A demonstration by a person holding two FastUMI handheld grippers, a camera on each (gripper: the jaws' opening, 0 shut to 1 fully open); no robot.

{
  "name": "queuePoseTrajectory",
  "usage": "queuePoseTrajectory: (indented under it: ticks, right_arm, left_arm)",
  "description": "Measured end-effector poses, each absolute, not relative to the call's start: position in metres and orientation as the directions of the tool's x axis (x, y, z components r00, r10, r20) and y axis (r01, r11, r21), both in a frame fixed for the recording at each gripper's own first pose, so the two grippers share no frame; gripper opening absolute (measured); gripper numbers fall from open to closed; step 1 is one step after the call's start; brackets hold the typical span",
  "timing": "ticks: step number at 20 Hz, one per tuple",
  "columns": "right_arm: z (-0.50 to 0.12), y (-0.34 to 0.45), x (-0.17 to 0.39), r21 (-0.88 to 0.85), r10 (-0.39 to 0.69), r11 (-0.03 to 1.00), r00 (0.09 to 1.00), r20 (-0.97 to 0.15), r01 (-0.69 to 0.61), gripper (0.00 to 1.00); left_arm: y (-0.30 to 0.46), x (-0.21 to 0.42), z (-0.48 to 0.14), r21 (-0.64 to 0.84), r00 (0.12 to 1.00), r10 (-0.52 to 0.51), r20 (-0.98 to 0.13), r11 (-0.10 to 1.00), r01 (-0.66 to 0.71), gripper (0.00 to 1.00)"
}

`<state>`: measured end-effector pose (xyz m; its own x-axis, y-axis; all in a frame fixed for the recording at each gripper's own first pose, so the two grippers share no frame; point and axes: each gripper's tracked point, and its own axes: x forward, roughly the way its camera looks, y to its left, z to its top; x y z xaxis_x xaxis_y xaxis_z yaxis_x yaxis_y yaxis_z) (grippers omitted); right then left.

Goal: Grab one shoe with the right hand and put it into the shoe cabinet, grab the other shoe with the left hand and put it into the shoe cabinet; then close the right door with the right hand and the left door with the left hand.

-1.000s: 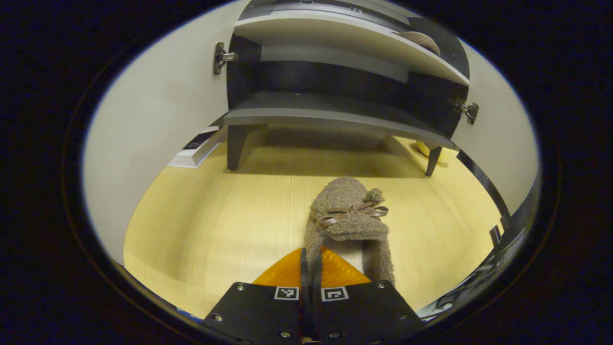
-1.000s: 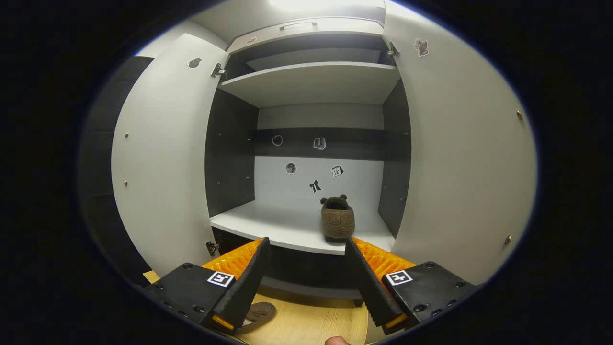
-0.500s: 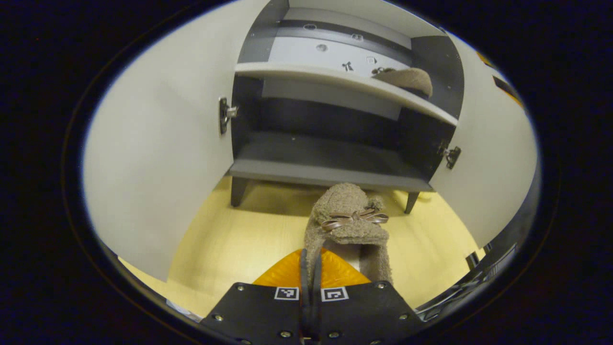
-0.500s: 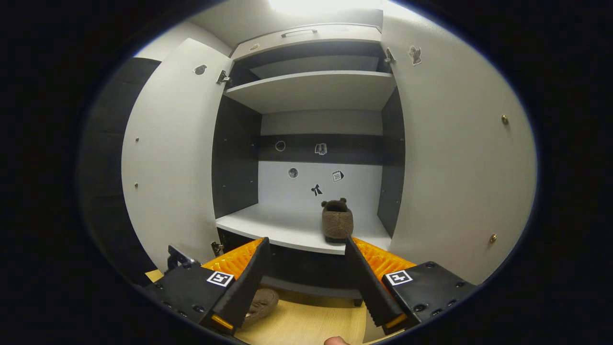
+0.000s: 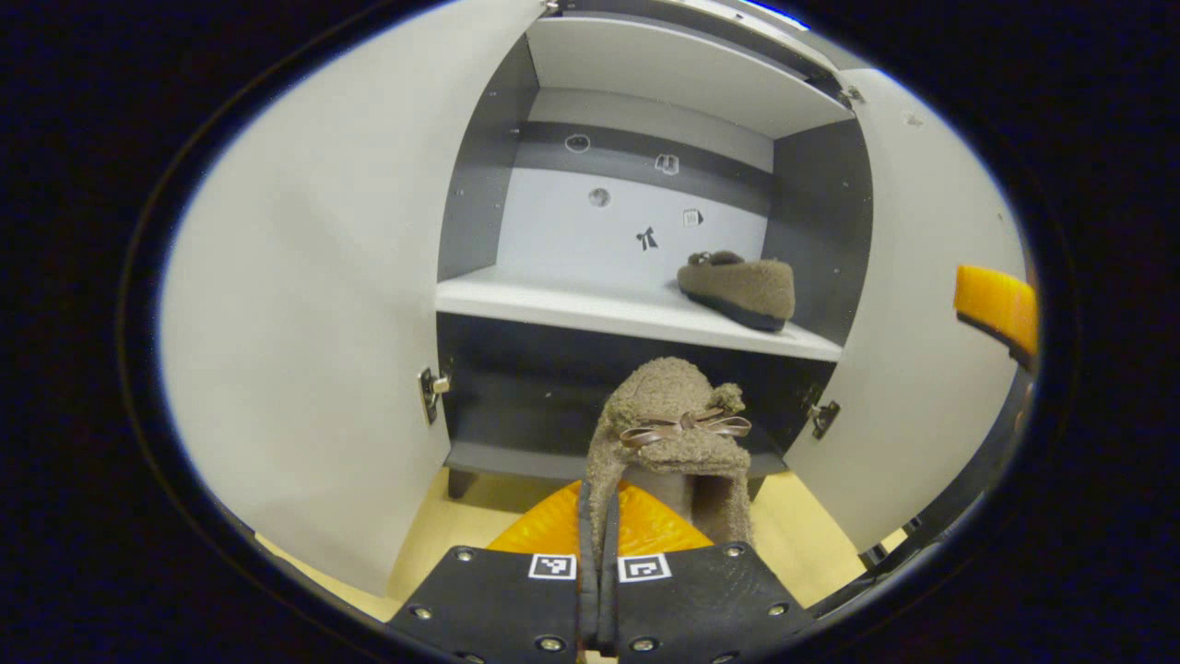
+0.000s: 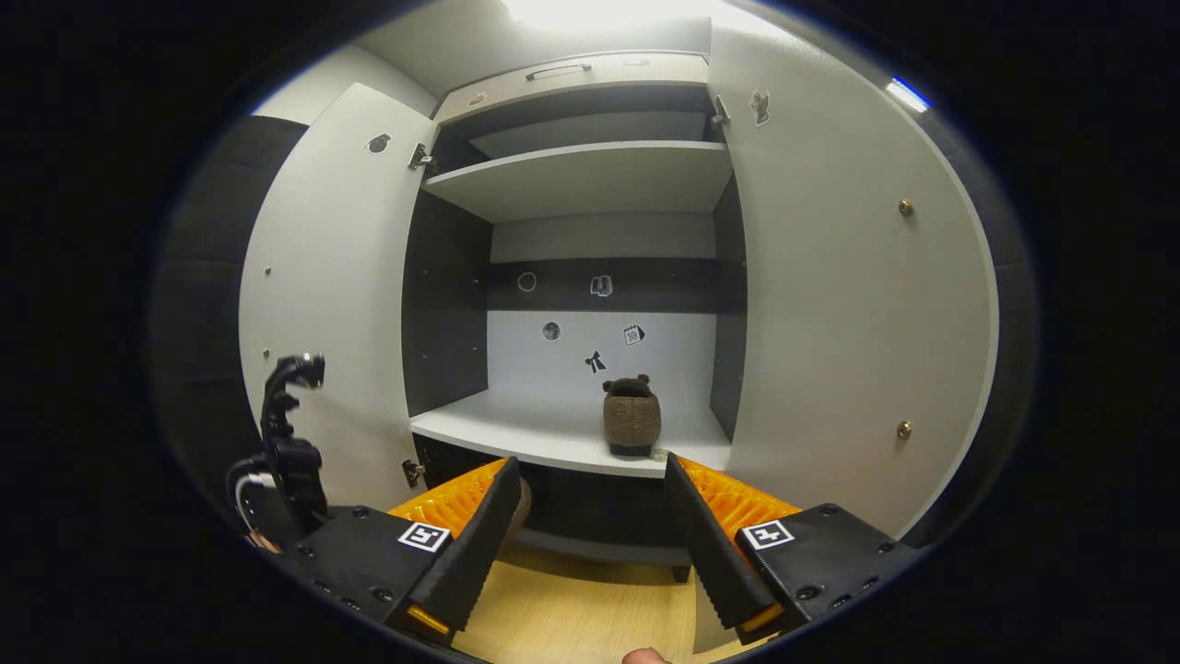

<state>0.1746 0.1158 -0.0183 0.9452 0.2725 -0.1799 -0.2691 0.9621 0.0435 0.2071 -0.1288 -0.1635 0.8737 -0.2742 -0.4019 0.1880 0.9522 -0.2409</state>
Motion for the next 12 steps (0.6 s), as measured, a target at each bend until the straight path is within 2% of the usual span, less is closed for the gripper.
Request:
queuePoseTrajectory:
  ticks: [10, 11, 12]
  right_arm:
    - [-0.045, 0.102, 0.162, 0.051, 0.231, 0.973, 0.942, -0.245, -0.225, 0.99]
    - [-0.048, 0.102, 0.161, 0.051, 0.229, 0.973, 0.941, -0.251, -0.223, 0.94]
    - [-0.052, 0.103, 0.161, 0.049, 0.226, 0.974, 0.939, -0.258, -0.221, 0.99]
  left_arm:
    - [-0.130, 0.285, -0.090, -0.250, 0.929, -0.246, -0.275, 0.952, 0.178, 0.01]
    - [-0.130, 0.295, -0.081, -0.258, 0.935, -0.243, -0.260, 0.950, 0.176, 0.01]
    - [-0.131, 0.306, -0.073, -0.264, 0.940, -0.241, -0.243, 0.949, 0.175, 0.01]
